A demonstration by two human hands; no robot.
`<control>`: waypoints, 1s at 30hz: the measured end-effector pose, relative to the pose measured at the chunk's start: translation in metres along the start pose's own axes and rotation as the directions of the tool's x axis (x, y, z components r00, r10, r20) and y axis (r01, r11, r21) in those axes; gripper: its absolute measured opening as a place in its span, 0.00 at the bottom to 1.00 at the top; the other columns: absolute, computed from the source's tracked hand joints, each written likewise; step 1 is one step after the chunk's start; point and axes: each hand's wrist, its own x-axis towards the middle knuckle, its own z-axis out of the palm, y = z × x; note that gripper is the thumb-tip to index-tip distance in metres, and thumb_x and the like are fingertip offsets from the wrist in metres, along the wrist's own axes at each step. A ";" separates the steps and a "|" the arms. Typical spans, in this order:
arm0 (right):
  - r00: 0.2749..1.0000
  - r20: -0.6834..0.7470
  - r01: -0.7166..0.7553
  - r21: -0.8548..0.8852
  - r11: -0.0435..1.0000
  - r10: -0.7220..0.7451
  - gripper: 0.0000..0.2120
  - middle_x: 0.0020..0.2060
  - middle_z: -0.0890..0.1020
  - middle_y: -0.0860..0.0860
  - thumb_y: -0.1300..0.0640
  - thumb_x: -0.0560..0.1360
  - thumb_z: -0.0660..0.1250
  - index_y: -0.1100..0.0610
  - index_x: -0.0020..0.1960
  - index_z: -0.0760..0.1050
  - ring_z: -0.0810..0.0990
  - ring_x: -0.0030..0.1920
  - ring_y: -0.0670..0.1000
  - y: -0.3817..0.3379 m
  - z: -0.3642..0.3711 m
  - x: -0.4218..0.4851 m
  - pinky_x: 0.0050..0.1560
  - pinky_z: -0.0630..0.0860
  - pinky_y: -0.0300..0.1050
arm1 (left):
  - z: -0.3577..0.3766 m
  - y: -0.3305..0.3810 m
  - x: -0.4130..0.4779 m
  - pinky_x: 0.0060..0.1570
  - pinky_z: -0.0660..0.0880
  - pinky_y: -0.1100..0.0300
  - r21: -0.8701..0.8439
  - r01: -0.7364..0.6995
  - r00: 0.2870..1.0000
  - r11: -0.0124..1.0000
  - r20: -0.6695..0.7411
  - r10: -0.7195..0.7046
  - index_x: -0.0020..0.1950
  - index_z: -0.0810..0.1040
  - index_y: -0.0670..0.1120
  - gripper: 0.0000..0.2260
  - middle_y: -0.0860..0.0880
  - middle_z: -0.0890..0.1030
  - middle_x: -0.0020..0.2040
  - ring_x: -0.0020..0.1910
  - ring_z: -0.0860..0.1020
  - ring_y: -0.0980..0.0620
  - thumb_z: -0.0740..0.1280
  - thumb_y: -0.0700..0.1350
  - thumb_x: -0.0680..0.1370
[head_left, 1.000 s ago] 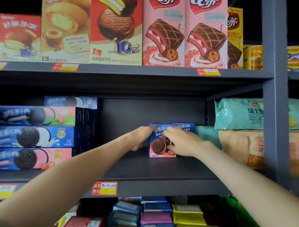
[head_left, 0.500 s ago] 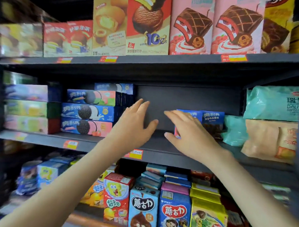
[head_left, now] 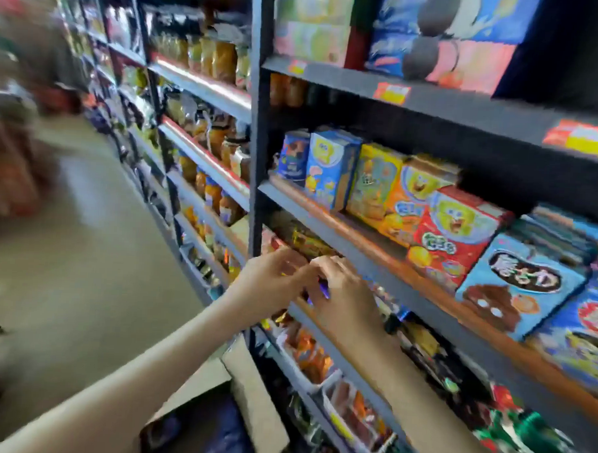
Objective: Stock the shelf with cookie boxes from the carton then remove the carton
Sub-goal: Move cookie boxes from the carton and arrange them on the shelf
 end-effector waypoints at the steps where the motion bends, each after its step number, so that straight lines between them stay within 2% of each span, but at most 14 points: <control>1: 0.997 0.076 -0.014 0.019 1.000 0.013 0.14 0.41 0.81 0.54 0.50 0.73 0.59 0.59 0.48 0.78 0.78 0.45 0.54 0.002 0.027 -0.001 0.42 0.71 0.44 | 0.002 -0.031 0.002 0.42 0.78 0.53 0.002 0.087 0.996 0.996 -0.006 -0.087 0.40 0.78 0.54 0.09 0.55 0.79 0.34 0.40 0.81 0.49 0.65 0.59 0.72; 3: 0.977 0.211 -0.047 0.034 0.998 0.039 0.14 0.38 0.80 0.54 0.51 0.72 0.59 0.59 0.43 0.78 0.78 0.43 0.55 0.006 0.083 -0.001 0.42 0.69 0.45 | 0.005 -0.095 0.005 0.46 0.78 0.54 0.023 0.257 0.966 0.966 -0.006 -0.257 0.40 0.77 0.50 0.09 0.51 0.80 0.35 0.43 0.82 0.46 0.64 0.55 0.74; 5: 0.936 0.344 -0.087 0.018 0.996 0.075 0.11 0.35 0.80 0.54 0.52 0.71 0.61 0.59 0.40 0.77 0.80 0.40 0.57 0.011 0.140 -0.003 0.41 0.68 0.45 | 0.005 -0.160 0.007 0.47 0.76 0.56 0.045 0.405 0.914 0.913 -0.030 -0.404 0.45 0.79 0.45 0.11 0.46 0.83 0.41 0.46 0.82 0.44 0.63 0.52 0.77; 8: 0.818 0.565 -0.123 -0.015 0.992 0.110 0.07 0.44 0.81 0.55 0.57 0.74 0.66 0.60 0.46 0.78 0.79 0.50 0.58 0.023 0.226 -0.014 0.49 0.69 0.46 | 0.003 -0.252 0.001 0.48 0.72 0.58 0.104 0.575 0.818 0.811 -0.057 -0.573 0.51 0.80 0.43 0.12 0.44 0.84 0.49 0.51 0.80 0.45 0.62 0.49 0.78; 10: 0.728 0.675 -0.146 -0.021 0.989 0.122 0.09 0.49 0.80 0.55 0.55 0.76 0.65 0.59 0.52 0.77 0.77 0.55 0.57 0.031 0.283 -0.026 0.54 0.71 0.49 | 0.007 -0.313 -0.009 0.47 0.73 0.57 0.127 0.654 0.755 0.746 -0.050 -0.654 0.50 0.80 0.42 0.12 0.43 0.84 0.48 0.50 0.80 0.45 0.60 0.47 0.78; 12: 0.650 0.744 -0.186 -0.045 0.982 0.157 0.11 0.53 0.79 0.52 0.52 0.77 0.63 0.56 0.57 0.75 0.75 0.58 0.54 0.040 0.339 -0.046 0.58 0.71 0.47 | 0.016 -0.374 -0.021 0.47 0.74 0.55 0.165 0.719 0.690 0.676 -0.048 -0.722 0.50 0.79 0.42 0.11 0.42 0.83 0.49 0.51 0.80 0.43 0.59 0.47 0.78; 17: 0.438 0.852 -0.341 -0.139 0.930 0.288 0.15 0.59 0.75 0.49 0.49 0.78 0.62 0.52 0.63 0.70 0.73 0.61 0.51 0.081 0.478 -0.121 0.58 0.73 0.47 | 0.064 -0.527 -0.049 0.51 0.74 0.55 0.211 0.839 0.521 0.502 -0.042 -0.852 0.54 0.76 0.44 0.10 0.43 0.82 0.52 0.54 0.78 0.43 0.59 0.47 0.78; 22: 0.282 0.876 -0.469 -0.230 0.853 0.391 0.21 0.62 0.73 0.54 0.54 0.77 0.65 0.57 0.68 0.67 0.69 0.65 0.54 0.145 0.610 -0.202 0.63 0.69 0.48 | 0.136 -0.668 -0.063 0.50 0.71 0.56 0.192 0.891 0.431 0.412 -0.065 -0.900 0.56 0.74 0.44 0.11 0.45 0.80 0.55 0.55 0.76 0.45 0.57 0.46 0.79; 26: 0.243 0.869 -0.458 -0.289 0.841 0.431 0.30 0.68 0.67 0.56 0.54 0.76 0.67 0.59 0.73 0.60 0.64 0.70 0.55 0.196 0.711 -0.242 0.68 0.63 0.48 | 0.200 -0.772 -0.058 0.54 0.68 0.58 0.097 0.924 0.378 0.370 -0.082 -0.922 0.65 0.71 0.42 0.16 0.44 0.77 0.61 0.60 0.74 0.45 0.59 0.45 0.79; 30: 0.252 0.886 -0.361 -0.288 0.887 0.390 0.37 0.73 0.61 0.56 0.51 0.76 0.67 0.60 0.76 0.52 0.58 0.73 0.56 0.234 0.806 -0.262 0.69 0.61 0.49 | 0.253 -0.865 -0.040 0.58 0.69 0.53 0.124 0.928 0.365 0.351 -0.106 -0.925 0.71 0.63 0.41 0.22 0.40 0.71 0.65 0.62 0.72 0.43 0.60 0.42 0.77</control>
